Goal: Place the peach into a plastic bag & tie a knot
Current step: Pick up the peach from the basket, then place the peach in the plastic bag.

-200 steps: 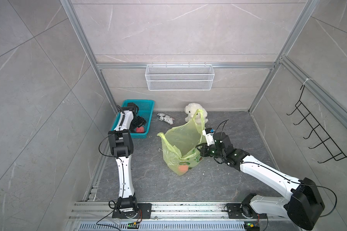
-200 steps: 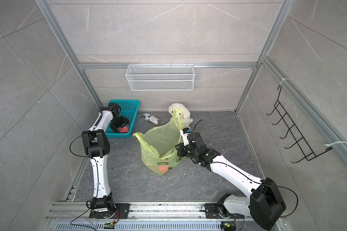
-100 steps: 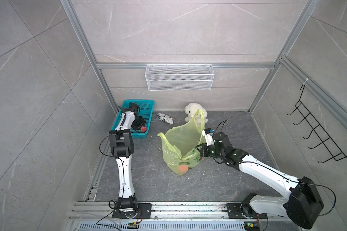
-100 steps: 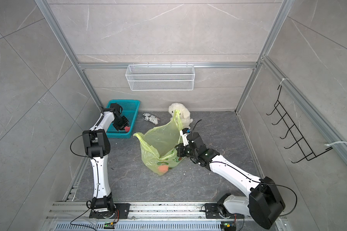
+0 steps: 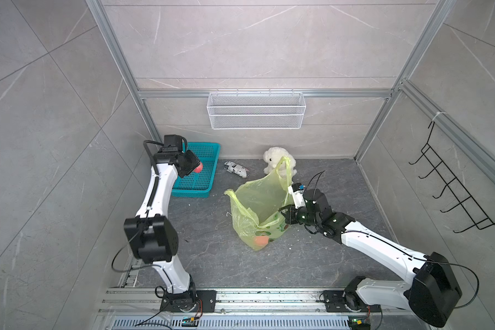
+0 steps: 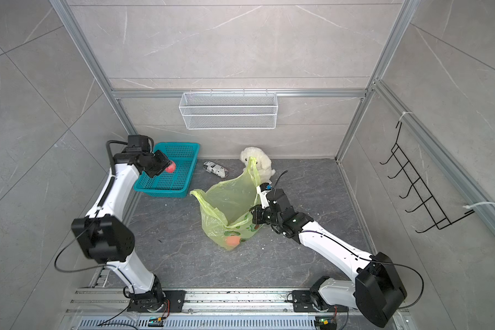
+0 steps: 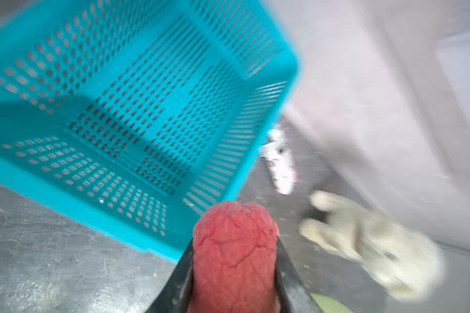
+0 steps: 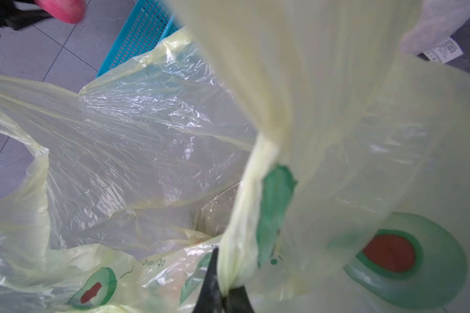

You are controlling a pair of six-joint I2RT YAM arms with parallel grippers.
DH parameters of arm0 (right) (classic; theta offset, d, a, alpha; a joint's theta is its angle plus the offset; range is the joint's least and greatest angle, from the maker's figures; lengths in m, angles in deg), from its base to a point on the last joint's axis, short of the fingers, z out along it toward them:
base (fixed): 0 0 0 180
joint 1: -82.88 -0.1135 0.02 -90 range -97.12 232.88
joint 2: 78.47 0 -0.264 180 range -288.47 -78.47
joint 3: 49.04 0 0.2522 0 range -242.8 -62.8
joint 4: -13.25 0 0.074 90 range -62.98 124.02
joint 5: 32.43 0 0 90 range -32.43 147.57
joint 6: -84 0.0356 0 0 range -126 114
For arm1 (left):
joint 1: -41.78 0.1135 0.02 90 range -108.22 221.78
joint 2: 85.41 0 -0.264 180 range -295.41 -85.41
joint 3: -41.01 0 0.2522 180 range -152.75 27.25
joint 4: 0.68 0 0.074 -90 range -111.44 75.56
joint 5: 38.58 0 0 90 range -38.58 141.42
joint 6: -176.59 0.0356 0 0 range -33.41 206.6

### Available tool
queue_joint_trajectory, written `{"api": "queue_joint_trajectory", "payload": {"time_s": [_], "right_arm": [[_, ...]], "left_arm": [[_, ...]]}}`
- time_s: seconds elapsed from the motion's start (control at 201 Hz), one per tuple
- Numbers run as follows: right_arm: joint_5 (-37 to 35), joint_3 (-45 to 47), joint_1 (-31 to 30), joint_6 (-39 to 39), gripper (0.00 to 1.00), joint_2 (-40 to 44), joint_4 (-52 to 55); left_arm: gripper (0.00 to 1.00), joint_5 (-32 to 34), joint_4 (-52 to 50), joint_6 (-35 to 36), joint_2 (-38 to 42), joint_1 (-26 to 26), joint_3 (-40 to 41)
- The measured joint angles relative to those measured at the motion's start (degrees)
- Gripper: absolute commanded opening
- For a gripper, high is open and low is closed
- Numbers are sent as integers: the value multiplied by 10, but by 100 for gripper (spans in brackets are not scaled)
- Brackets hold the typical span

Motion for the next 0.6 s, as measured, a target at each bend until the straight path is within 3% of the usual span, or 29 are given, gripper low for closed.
{"api": "queue_joint_trajectory", "payload": {"time_s": [0.095, 0.234, 0.328, 0.453, 0.597], "right_arm": [[-2, 0, 0, 0, 0, 0, 0], [-10, 0, 0, -2, 0, 0, 0], [-16, 3, -1, -2, 0, 0, -2], [-19, 8, -1, -2, 0, 0, -4], [-23, 16, -1, -2, 0, 8, -8]], "left_arm": [[11, -15, 7, 22, 88, -62, 7], [15, -57, 13, 65, 160, -220, -13], [15, -81, 2, 87, 168, -304, -37], [14, -84, -12, 97, 163, -372, -46], [13, -34, -45, 87, 124, -431, -47]]}}
